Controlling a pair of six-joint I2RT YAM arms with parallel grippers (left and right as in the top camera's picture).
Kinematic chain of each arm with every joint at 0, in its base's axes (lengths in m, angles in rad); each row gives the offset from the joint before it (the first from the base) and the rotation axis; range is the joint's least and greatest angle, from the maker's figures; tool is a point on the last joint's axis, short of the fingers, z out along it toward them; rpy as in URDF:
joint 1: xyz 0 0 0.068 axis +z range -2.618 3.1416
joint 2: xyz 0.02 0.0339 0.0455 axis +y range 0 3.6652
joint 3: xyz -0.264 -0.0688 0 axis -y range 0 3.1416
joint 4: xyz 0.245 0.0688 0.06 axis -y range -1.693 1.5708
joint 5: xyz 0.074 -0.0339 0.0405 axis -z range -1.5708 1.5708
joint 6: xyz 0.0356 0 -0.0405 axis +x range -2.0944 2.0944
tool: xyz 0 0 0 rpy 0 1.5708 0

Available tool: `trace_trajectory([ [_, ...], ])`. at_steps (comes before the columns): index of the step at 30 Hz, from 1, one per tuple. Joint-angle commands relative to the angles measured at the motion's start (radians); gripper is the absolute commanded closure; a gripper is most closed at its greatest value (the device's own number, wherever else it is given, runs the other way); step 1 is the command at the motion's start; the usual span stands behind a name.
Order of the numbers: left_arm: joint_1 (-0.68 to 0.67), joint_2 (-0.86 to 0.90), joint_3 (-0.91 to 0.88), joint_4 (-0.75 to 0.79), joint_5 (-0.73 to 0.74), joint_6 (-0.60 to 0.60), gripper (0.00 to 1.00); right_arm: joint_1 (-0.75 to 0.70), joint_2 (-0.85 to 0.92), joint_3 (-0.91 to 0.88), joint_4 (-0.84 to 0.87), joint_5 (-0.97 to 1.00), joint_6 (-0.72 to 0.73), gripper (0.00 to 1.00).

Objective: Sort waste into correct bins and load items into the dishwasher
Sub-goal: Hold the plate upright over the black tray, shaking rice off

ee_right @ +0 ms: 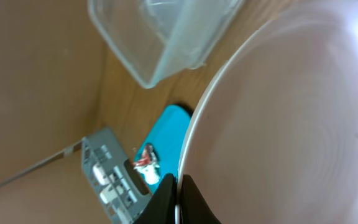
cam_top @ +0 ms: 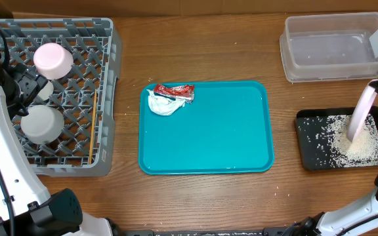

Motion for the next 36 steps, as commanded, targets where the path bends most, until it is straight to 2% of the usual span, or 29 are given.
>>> trace_trajectory([
  [1, 0.002, 0.009, 0.004, -0.002, -0.003, 0.019, 0.00, -0.002, -0.017, -0.005, -0.012, -0.127, -0.083, 0.96],
  [4, 0.002, 0.009, 0.004, -0.002, -0.003, 0.019, 0.00, -0.003, -0.017, -0.005, -0.049, -0.190, -0.108, 0.96],
  [8, 0.002, 0.009, 0.004, -0.002, -0.003, 0.019, 0.00, -0.009, -0.017, -0.005, -0.067, -0.124, 0.099, 0.96],
  [9, 0.002, 0.009, 0.004, -0.002, -0.003, 0.019, 0.00, -0.008, -0.017, -0.005, -0.055, -0.135, 0.087, 0.96],
  [12, 0.002, 0.009, 0.004, -0.002, -0.003, 0.019, 0.00, -0.002, -0.017, -0.005, -0.071, -0.247, -0.148, 0.96],
  [14, 0.002, 0.009, 0.004, -0.002, -0.003, 0.019, 0.00, -0.002, -0.017, -0.005, -0.075, -0.198, -0.119, 0.96],
  [16, 0.002, 0.009, 0.004, -0.002, -0.003, 0.019, 0.00, -0.002, -0.017, -0.005, -0.065, -0.113, 0.016, 0.96],
  [19, 0.002, 0.009, 0.004, -0.002, -0.003, 0.019, 0.00, -0.003, -0.017, -0.005, -0.065, -0.169, -0.050, 0.96],
  [21, 0.002, 0.009, 0.004, -0.002, -0.003, 0.019, 0.00, -0.003, -0.017, -0.005, -0.074, -0.112, 0.042, 0.96],
  [25, 0.002, 0.009, 0.004, -0.002, -0.003, 0.019, 0.00, -0.003, -0.017, -0.005, -0.071, -0.118, 0.063, 0.96],
  [29, 0.002, 0.009, 0.004, -0.002, -0.003, 0.019, 0.00, -0.003, -0.017, -0.005, -0.075, -0.201, -0.006, 0.96],
  [33, 0.002, 0.009, 0.004, -0.002, -0.003, 0.019, 0.00, -0.002, -0.017, -0.005, -0.129, -0.210, 0.044, 0.96],
  [34, 0.002, 0.009, 0.004, -0.002, -0.003, 0.019, 0.00, 0.001, -0.017, -0.005, -0.148, -0.239, 0.029, 0.96],
  [36, 0.002, 0.009, 0.004, -0.002, -0.003, 0.019, 0.00, 0.024, -0.018, -0.005, -0.183, -0.326, -0.094, 0.96],
])
